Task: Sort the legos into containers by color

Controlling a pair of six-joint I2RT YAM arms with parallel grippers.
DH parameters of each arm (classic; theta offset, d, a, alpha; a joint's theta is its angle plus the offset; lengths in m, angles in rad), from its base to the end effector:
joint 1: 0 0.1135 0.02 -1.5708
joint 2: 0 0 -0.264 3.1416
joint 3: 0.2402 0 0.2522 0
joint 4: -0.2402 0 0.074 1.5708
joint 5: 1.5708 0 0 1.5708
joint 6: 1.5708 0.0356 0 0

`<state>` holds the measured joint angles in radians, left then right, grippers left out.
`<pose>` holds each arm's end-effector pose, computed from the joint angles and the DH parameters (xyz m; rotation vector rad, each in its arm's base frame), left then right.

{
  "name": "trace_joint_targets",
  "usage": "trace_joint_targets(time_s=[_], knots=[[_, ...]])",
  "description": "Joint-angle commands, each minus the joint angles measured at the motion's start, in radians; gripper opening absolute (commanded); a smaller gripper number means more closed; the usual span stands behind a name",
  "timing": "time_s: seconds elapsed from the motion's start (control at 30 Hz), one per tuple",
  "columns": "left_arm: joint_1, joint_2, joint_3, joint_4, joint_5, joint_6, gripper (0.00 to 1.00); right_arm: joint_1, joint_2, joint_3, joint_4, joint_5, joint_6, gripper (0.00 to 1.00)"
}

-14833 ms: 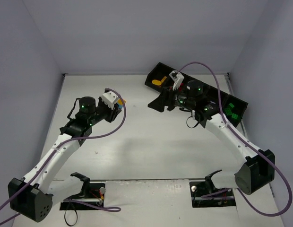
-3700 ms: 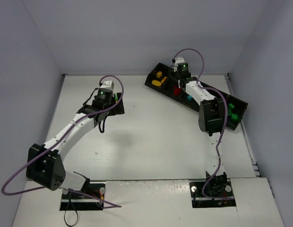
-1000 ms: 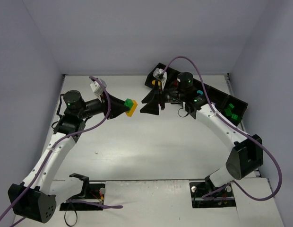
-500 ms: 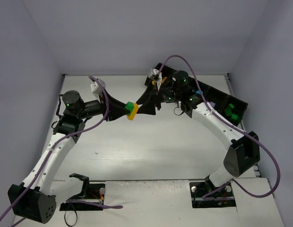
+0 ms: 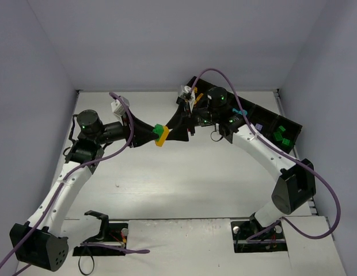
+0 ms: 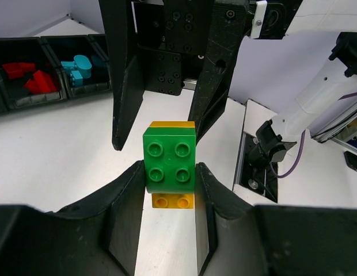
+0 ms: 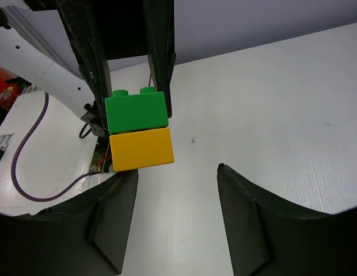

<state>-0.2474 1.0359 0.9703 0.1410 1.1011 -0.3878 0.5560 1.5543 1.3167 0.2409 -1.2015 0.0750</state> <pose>0.2091 -0.0855 0.3912 0.8335 1.4743 -1.2991 0.2837 0.2154 0.3784 -1.3153 1.1724 1.3978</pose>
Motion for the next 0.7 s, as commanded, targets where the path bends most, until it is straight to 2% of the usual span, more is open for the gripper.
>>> trace_joint_targets(time_s=[0.0, 0.27, 0.67], knots=[[0.005, -0.002, 0.038, 0.034, -0.027, 0.046, 0.00, 0.004, -0.051, 0.001, 0.015, -0.056, -0.052, 0.54], [0.005, 0.003, 0.042, -0.003, -0.030, 0.082, 0.00, -0.005, -0.076, -0.008, -0.025, -0.099, -0.067, 0.58], [0.003, 0.023, 0.051, -0.003, -0.001, 0.090, 0.00, 0.001, -0.050, 0.050, -0.026, -0.115, -0.064, 0.59]])
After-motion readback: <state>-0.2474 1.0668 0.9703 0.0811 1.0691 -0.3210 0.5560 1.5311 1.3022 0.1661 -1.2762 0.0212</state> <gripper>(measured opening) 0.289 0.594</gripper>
